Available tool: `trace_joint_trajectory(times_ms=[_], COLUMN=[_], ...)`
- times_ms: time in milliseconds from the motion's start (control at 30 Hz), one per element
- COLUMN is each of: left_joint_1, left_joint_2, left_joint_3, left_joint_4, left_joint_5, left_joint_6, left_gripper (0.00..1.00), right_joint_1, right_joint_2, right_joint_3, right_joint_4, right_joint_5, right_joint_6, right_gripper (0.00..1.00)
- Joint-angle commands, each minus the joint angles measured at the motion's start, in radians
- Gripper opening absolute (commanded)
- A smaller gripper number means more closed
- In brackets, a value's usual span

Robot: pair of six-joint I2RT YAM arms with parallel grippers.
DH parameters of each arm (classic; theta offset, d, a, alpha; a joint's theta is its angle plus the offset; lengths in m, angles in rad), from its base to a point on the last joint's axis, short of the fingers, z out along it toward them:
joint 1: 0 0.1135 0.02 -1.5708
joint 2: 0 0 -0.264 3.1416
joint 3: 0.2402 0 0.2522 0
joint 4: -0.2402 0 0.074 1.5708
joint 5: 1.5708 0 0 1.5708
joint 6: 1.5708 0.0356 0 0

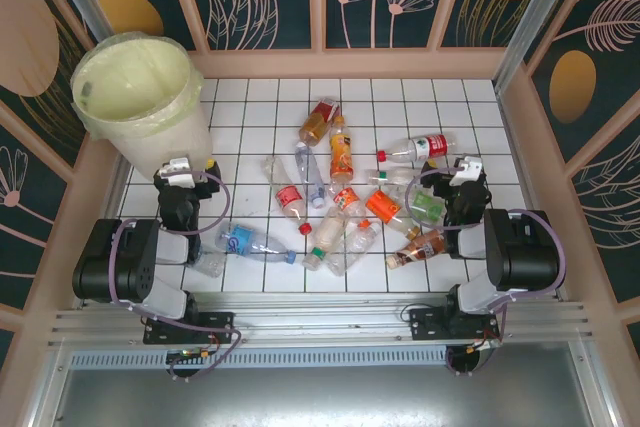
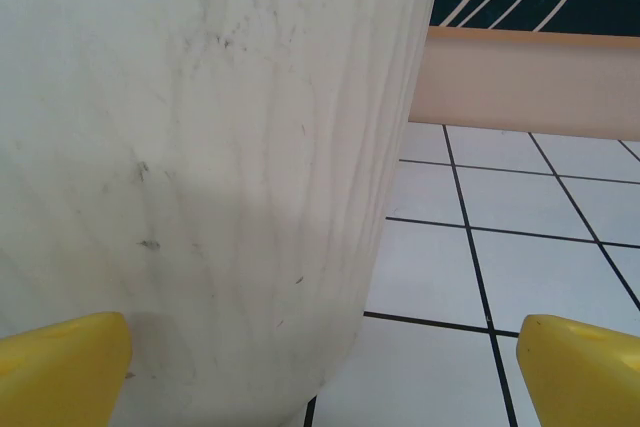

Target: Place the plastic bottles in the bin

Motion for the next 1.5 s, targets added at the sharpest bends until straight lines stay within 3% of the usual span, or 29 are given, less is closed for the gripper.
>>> trace_joint_trajectory(times_ms=[0, 900, 1200, 1300, 1467], left_joint_1=[0.005, 0.005, 0.005, 0.004, -0.006], left_joint_2=[0.002, 0.0, -0.181, -0.281, -0.404], left_joint_3=[0.01, 0.008, 0.036, 0.09, 0.151], left_joint_4=[0.013, 0.016, -0.208, -0.404, -0.593], left_joint_5=[-0.004, -0.009, -0.025, -0.029, 0.031], left_joint_6=[-0.003, -0.003, -0.029, -0.098, -0.241], left_gripper=[0.99, 0.99, 0.99, 0.99, 0.99], right_joint_1=[0.005, 0.004, 0.028, 0.05, 0.084], right_joint_2=[0.006, 0.006, -0.092, -0.171, -0.317], right_joint_3=[0.008, 0.007, 0.037, 0.067, 0.127], right_joint_4=[0.024, 0.024, -0.108, -0.228, -0.462], right_joint_5=[0.009, 0.009, 0.061, 0.101, 0.118], right_joint_6=[-0.006, -0.007, -0.01, -0.012, 0.035], right_gripper=[0.99, 0.99, 0.99, 0.99, 0.99])
